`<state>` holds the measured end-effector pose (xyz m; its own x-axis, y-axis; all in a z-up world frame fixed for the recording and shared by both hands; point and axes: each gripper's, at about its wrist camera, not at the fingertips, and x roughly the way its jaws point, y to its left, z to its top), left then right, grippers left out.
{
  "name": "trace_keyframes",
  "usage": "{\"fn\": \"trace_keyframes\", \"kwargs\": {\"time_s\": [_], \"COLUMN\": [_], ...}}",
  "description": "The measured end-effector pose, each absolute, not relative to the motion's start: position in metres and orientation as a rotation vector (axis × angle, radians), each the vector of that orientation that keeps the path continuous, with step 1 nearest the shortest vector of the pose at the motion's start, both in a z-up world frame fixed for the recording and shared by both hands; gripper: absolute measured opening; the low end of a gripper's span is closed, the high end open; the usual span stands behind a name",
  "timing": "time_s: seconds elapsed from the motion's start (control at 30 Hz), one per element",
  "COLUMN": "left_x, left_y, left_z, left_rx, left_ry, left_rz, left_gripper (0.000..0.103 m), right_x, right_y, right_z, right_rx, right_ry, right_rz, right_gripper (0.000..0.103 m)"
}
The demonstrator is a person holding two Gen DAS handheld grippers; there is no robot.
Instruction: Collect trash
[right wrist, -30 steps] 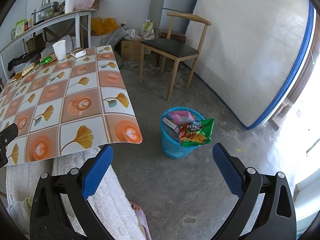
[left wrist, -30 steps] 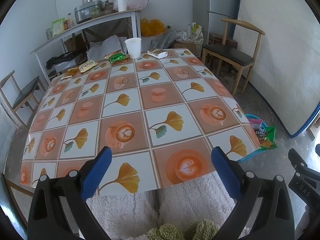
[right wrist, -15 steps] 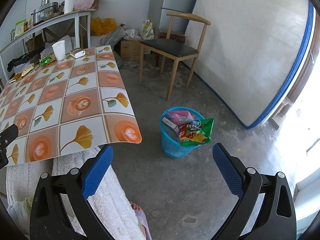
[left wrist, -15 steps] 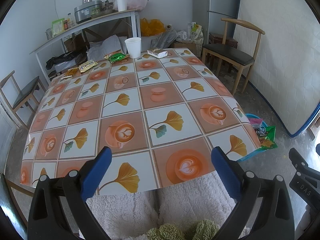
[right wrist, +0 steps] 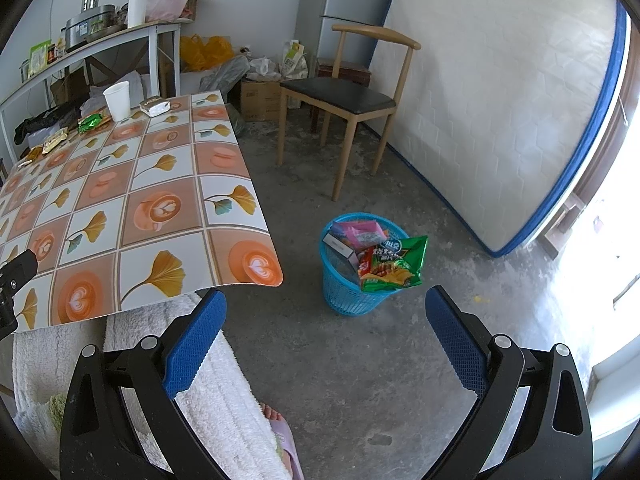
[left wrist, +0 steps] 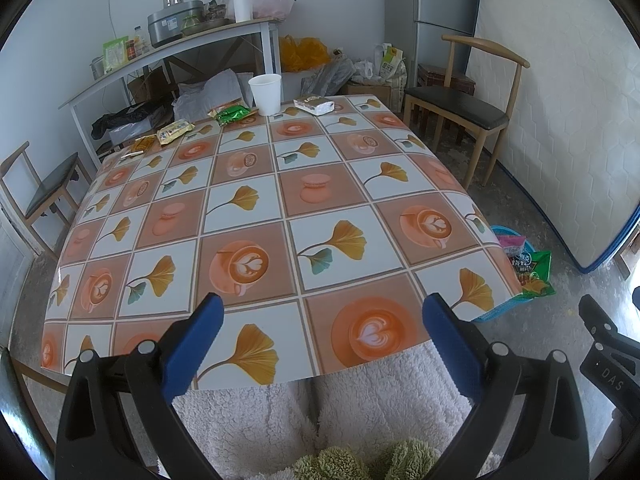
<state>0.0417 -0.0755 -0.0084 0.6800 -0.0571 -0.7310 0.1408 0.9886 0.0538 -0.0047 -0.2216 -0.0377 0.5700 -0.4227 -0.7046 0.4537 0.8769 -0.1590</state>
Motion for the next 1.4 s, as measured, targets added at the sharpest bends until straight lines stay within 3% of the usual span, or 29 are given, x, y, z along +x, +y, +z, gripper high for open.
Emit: {"fn": "trace_keyframes", "kwargs": {"time_s": [1.4], "left_x": [0.0422], "left_y": [-0.0741], "left_z": [-0.0085], "left_rx": [0.104], "left_ry": [0.819], "left_rz": [-0.114], "left_gripper": [0.097], "right_x": [-0.0042], "right_y": [-0.2221], "right_z": [-0.0351], "right_rx": [0.043], "right_ry": [0.814], "right_rz": [-0.517], "right_gripper": [0.096]}}
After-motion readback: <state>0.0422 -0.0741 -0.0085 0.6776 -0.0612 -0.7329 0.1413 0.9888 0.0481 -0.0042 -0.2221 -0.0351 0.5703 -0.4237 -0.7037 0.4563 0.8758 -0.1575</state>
